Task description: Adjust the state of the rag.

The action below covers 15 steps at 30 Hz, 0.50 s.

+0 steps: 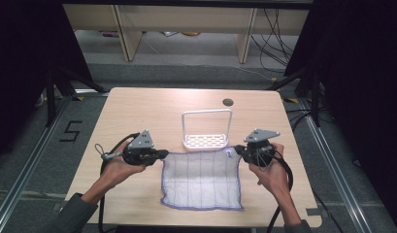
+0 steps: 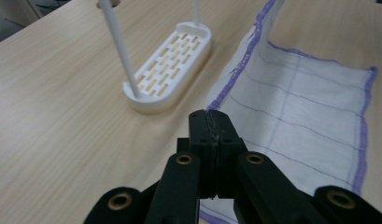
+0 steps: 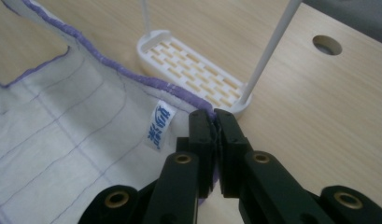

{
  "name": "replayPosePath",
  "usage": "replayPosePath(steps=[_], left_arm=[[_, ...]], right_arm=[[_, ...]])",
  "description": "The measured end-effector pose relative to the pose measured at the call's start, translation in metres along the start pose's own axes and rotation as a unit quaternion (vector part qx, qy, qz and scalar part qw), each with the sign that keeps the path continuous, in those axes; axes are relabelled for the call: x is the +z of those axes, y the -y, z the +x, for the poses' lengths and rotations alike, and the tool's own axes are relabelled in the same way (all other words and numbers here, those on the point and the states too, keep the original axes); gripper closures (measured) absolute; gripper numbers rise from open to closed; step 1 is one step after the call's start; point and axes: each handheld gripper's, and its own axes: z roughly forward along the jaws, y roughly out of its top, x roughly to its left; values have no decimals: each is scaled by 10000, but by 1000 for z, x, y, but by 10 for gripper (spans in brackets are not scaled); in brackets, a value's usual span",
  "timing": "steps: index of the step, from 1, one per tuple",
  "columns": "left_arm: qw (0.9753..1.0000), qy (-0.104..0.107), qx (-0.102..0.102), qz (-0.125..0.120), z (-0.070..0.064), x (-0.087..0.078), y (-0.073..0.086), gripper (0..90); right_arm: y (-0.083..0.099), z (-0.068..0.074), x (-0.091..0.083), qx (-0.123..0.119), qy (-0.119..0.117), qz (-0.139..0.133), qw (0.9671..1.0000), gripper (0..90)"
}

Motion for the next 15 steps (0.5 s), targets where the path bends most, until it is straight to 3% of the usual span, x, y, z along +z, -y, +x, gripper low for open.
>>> replayPosePath(steps=[5, 8, 10, 11, 15], left_arm=[[9996, 258, 100, 50, -23, -7, 15, 886], [9993, 354, 106, 5, -39, -9, 24, 885], [9988, 388, 272, 91, -47, -12, 30, 884], [9986, 464, 237, 40, -51, -11, 34, 884], [9976, 525, 352, 274, -60, -9, 46, 883]], right_arm=[[21, 15, -11, -220, -12, -98, 9997, 870], [34, 29, -15, -376, 50, 31, 9993, 870], [41, 37, -17, -456, 58, 28, 9989, 870], [45, 41, -19, -491, 60, 20, 9988, 870], [59, 56, -23, -577, 31, 110, 9983, 870]])
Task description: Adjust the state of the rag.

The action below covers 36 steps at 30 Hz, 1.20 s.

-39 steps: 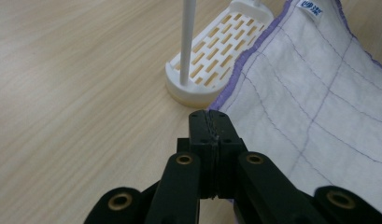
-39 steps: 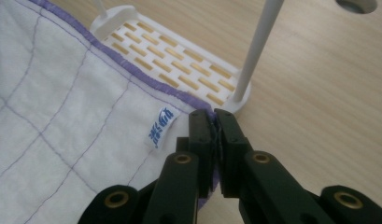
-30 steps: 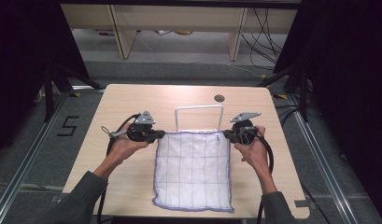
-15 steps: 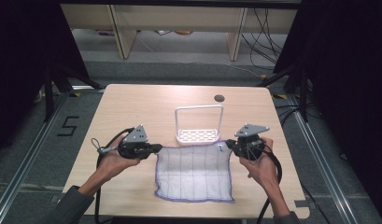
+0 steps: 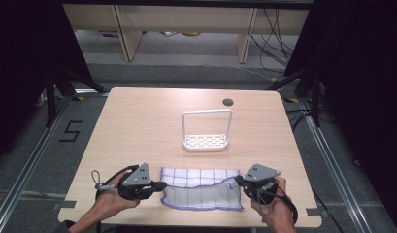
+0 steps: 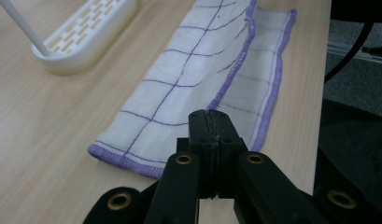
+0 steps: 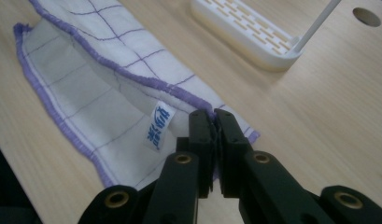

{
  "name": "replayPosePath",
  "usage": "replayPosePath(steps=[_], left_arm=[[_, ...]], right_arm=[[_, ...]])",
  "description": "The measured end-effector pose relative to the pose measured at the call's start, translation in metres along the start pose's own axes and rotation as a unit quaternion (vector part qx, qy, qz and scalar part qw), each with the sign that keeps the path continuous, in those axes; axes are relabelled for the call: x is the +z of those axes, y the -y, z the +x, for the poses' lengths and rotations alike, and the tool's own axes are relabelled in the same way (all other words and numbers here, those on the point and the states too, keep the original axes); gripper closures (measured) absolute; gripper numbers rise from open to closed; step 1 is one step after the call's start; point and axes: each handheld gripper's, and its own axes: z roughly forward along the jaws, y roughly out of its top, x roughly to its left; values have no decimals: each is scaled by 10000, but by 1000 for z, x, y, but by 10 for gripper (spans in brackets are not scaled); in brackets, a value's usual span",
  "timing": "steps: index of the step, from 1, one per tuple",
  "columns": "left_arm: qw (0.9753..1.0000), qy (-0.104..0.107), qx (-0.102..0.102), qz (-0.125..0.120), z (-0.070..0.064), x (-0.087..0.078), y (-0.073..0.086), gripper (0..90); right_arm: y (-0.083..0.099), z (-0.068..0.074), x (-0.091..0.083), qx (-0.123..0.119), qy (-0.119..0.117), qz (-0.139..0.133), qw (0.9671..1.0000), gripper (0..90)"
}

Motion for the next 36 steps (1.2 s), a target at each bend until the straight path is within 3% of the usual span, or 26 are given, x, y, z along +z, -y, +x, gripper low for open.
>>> replayPosePath(steps=[6, 8, 11, 13, 15, 16, 17, 19, 21, 23, 24, 26, 27, 28, 30, 34, 36], left_arm=[[9995, 45, 82, 305, -12, 14, 14, 879], [9987, 34, 226, 463, -16, 17, 16, 877], [9987, 76, 222, 458, -20, 23, 18, 869], [9970, 65, 408, 652, -19, 23, 19, 851], [9972, 105, 314, 677, -21, 24, 21, 815], [9970, 142, 279, 701, -23, 25, 22, 797], [9962, 204, 378, 764, -23, 24, 22, 760], [9974, 243, 203, 646, -25, 21, 22, 674], [9982, 283, 70, 521, -25, 17, 20, 605], [9992, 194, -141, 325, -24, 11, 15, 526], [9994, 205, -162, 210, -21, 8, 11, 511], [9998, 19, -178, 125, -11, 3, 4, 494], [9994, -97, -321, 53, -8, 2, 1, 487], [9995, -148, -267, 110, 0, 0, -3, 487], [9985, -329, -441, 29, 11, 2, -7, 482], [9959, -434, -782, 164, 37, 9, -10, 435], [9941, -468, -906, 369, 51, 13, -8, 424]], right_arm=[[17, 12, 5, 104, -101, 159, 9998, 869], [22, 14, 8, 122, -153, 232, 9995, 868], [28, 15, 9, 107, -219, 303, 9992, 865], [32, 16, 10, 100, -278, 306, 9991, 860], [37, 20, 9, 232, -367, 402, 9982, 850], [40, 20, 9, 186, -366, 410, 9983, 833], [42, 20, 9, 175, -373, 397, 9984, 793], [46, 23, 7, 339, -442, 451, 9974, 737], [49, 23, 4, 373, -560, 452, 9967, 617], [50, 26, -2, 592, -621, 361, 9957, 582], [50, 25, -6, 565, -598, 297, 9962, 568], [48, 23, -12, 605, -511, 122, 9968, 554], [47, 22, -14, 663, -480, 46, 9966, 553], [45, 21, -15, 753, -467, -29, 9961, 553], [41, 16, -16, 815, -379, -129, 9959, 552], [37, 9, -10, 1056, -166, 24, 9943, 516], [38, 6, -4, 1277, -148, 146, 9916, 475]])
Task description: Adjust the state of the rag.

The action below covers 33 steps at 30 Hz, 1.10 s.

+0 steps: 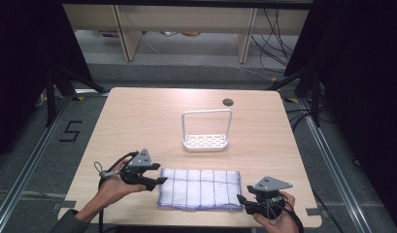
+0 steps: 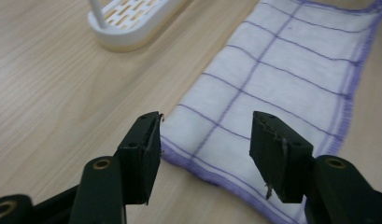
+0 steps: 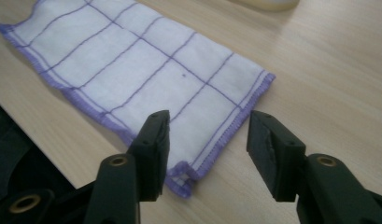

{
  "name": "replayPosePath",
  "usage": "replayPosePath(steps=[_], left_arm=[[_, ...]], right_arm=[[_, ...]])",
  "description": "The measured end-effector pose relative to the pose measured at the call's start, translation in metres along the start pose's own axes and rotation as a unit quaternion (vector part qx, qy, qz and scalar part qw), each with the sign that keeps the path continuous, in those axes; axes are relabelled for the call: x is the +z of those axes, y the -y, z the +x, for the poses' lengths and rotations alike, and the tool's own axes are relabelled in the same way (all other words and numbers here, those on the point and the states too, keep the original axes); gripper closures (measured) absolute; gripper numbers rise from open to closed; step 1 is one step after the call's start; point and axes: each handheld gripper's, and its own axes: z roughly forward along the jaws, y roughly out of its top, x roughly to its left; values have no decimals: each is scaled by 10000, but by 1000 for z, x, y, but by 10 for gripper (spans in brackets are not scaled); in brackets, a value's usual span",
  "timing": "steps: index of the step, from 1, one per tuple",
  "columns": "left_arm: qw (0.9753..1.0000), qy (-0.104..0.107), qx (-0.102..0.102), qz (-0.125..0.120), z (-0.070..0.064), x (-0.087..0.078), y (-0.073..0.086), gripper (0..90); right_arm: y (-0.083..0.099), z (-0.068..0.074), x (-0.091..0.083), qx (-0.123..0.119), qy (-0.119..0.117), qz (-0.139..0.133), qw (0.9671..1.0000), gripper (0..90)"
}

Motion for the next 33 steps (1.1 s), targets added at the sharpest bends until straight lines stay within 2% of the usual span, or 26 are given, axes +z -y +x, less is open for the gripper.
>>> replayPosePath(steps=[1, 2, 3, 4, 5, 6, 7, 9, 10, 12, 13, 14, 18, 19, 20, 23, 25, 27, 31, 32, 33], left_arm=[[10000, 42, 8, 71, 5, 2, 0, 417], [9999, 76, -104, 74, 10, 5, 0, 418], [9997, 102, -221, 76, 13, 8, 0, 423], [9996, 87, -187, 169, 18, 10, 0, 423], [9996, 55, -238, 174, 21, 13, 0, 423], [9993, 93, -323, 154, 23, 16, 1, 426], [9991, 174, -330, 204, 25, 19, 1, 436], [9990, 187, -300, 289, 28, 23, 2, 435], [9987, 234, -302, 346, 30, 25, 2, 432], [9981, 291, -396, 366, 31, 31, 2, 428], [9979, 322, -290, 473, 33, 33, 2, 429], [9977, 353, -273, 505, 34, 35, 2, 436], [9968, 490, -209, 599, 35, 41, 5, 474], [9967, 504, -169, 621, 34, 41, 5, 484], [9966, 525, -205, 601, 33, 42, 5, 502], [9961, 552, -118, 673, 31, 44, 5, 559], [9960, 584, -65, 671, 30, 45, 6, 612], [9958, 600, 8, 696, 30, 44, 7, 668], [9958, 630, -45, 658, 28, 46, 8, 780], [9952, 660, 21, 722, 28, 45, 8, 813], [9956, 652, 1, 671, 26, 46, 8, 838]], right_arm=[[0, 0, 4, 176, 5, 102, 9998, 454], [1, 0, 6, 220, 14, 149, 9996, 448], [2, -1, 10, 200, 37, 178, 9996, 448], [3, -1, 12, 195, 39, 255, 9995, 447], [3, 1, 14, 232, 43, 342, 9991, 447], [4, 1, 16, 148, 19, 354, 9993, 448], [6, 3, 18, 195, 31, 418, 9989, 447], [9, 4, 22, 144, 39, 450, 9989, 445], [9, 4, 22, 128, 30, 560, 9983, 445], [11, 6, 25, 192, 80, 600, 9980, 446], [13, 8, 26, 223, 107, 649, 9976, 449], [13, 7, 26, 93, 122, 695, 9975, 454], [15, 8, 31, 26, 154, 813, 9966, 475], [16, 10, 31, 94, 137, 808, 9966, 487], [16, 11, 32, 92, 134, 783, 9968, 495], [15, 11, 32, 19, 91, 805, 9967, 532], [16, 10, 31, 130, -11, 818, 9966, 561], [17, 9, 32, 108, -38, 782, 9969, 581], [17, 10, 31, 207, -200, 783, 9965, 713], [17, 11, 31, 209, -241, 773, 9965, 753], [17, 10, 32, 127, -289, 731, 9968, 788]])
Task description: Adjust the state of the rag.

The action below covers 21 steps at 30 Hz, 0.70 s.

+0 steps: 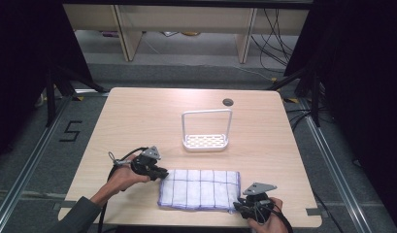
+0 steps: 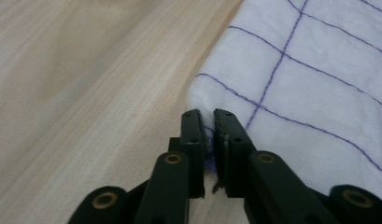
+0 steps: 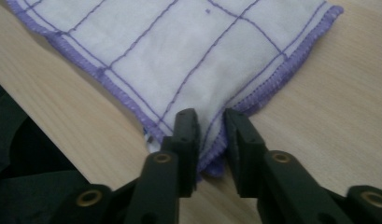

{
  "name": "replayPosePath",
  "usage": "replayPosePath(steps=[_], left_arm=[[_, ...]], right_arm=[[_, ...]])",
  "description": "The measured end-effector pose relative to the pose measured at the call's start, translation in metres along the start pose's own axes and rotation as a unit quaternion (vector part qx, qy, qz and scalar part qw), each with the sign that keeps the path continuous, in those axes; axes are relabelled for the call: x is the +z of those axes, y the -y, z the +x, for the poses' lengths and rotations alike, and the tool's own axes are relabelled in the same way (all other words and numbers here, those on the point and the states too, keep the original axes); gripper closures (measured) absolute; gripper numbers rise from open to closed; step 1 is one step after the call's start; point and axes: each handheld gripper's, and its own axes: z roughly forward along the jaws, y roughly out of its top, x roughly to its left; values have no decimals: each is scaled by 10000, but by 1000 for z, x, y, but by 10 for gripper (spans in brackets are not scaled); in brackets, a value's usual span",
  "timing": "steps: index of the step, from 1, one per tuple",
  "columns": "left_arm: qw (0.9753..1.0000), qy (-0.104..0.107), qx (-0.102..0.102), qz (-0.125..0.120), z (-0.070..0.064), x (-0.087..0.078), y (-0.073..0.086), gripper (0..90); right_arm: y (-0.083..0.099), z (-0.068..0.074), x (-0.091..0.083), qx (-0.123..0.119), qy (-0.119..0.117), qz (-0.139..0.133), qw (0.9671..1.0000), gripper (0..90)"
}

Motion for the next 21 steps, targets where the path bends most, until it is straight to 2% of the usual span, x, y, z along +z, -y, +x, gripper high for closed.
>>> replayPosePath(steps=[2, 4, 5, 7, 8, 9, 10, 11, 13, 14, 16, 17, 20, 21], left_arm=[[10000, -50, 21, -15, -3, 0, 0, 860], [9999, -117, 29, -16, -7, -3, 2, 865], [9999, -131, 56, -12, -10, -5, 4, 865], [9999, -106, 48, -27, -19, -10, 10, 867], [9999, -103, 31, -29, -23, -12, 13, 866], [10000, -44, 55, -32, -28, -15, 17, 867], [10000, -18, 9, -40, -34, -19, 21, 866], [10000, 36, -8, -69, -40, -22, 25, 866], [9998, 119, -27, -140, -50, -26, 33, 865], [9996, 168, -94, -219, -56, -27, 37, 865], [9995, 176, -151, -227, -65, -29, 43, 863], [9994, 195, -133, -257, -68, -30, 46, 862], [9986, 290, -222, -372, -80, -31, 50, 862], [9983, 315, -251, -422, -85, -31, 50, 862]], right_arm=[[0, 0, 1, -96, 3, -98, 9999, 839], [-1, 2, 0, -164, 7, -20, 9999, 853], [-2, 0, 0, -303, 29, -96, 9995, 855], [-4, 0, -1, -207, 17, -79, 9998, 857], [-6, -5, -2, -368, 57, -125, 9992, 857], [-9, -6, -3, -272, 52, -89, 9996, 858], [-12, -9, -3, -319, 72, -134, 9994, 858], [-16, -13, -3, -420, 84, -133, 9990, 858], [-26, -17, -2, -345, 56, -103, 9993, 858], [-31, -20, 0, -458, 80, -136, 9988, 858], [-44, -26, 4, -602, 93, -113, 9981, 858], [-51, -26, 6, -582, 79, -89, 9982, 858], [-71, -34, 15, -787, 92, -17, 9969, 858], [-75, -35, 16, -784, 90, -4, 9969, 858]])
